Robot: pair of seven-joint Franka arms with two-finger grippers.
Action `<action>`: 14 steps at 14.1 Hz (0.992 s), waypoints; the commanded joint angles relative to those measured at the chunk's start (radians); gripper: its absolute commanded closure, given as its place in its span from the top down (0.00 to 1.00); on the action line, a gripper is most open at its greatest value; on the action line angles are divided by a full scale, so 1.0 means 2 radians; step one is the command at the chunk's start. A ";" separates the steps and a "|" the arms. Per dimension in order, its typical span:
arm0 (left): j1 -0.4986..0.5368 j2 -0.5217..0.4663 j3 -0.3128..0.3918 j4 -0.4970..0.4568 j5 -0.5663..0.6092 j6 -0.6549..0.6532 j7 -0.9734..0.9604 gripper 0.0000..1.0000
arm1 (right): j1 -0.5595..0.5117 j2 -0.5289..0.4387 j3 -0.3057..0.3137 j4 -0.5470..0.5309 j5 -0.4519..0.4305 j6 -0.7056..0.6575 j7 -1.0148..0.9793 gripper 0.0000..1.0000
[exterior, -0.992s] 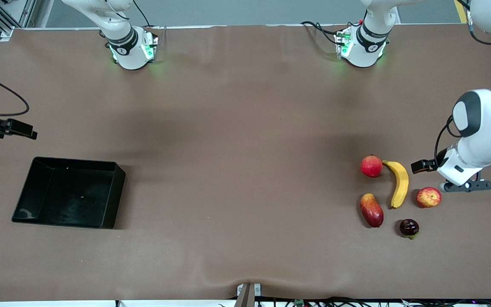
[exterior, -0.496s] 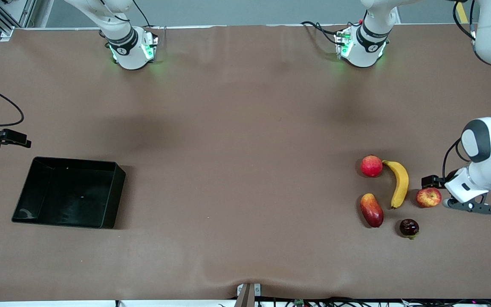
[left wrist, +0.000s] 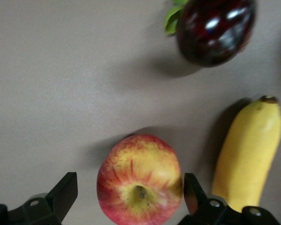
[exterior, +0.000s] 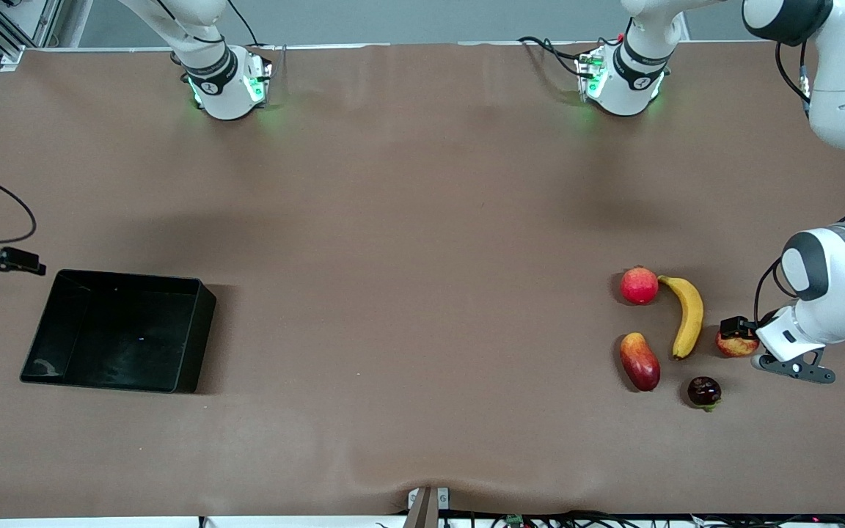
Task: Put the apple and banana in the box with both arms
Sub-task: 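Grasp the apple with the left gripper while the right gripper reaches the box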
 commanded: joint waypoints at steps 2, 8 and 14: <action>0.003 0.009 -0.002 0.010 0.001 0.002 0.006 1.00 | -0.019 0.052 0.010 0.008 0.037 0.035 -0.029 1.00; 0.002 0.001 -0.005 0.007 0.000 -0.015 0.003 0.23 | -0.029 0.105 0.010 0.011 0.049 0.073 -0.051 1.00; 0.000 -0.047 -0.022 0.007 0.000 -0.078 -0.001 0.00 | -0.022 0.135 0.010 0.035 0.061 0.121 -0.060 1.00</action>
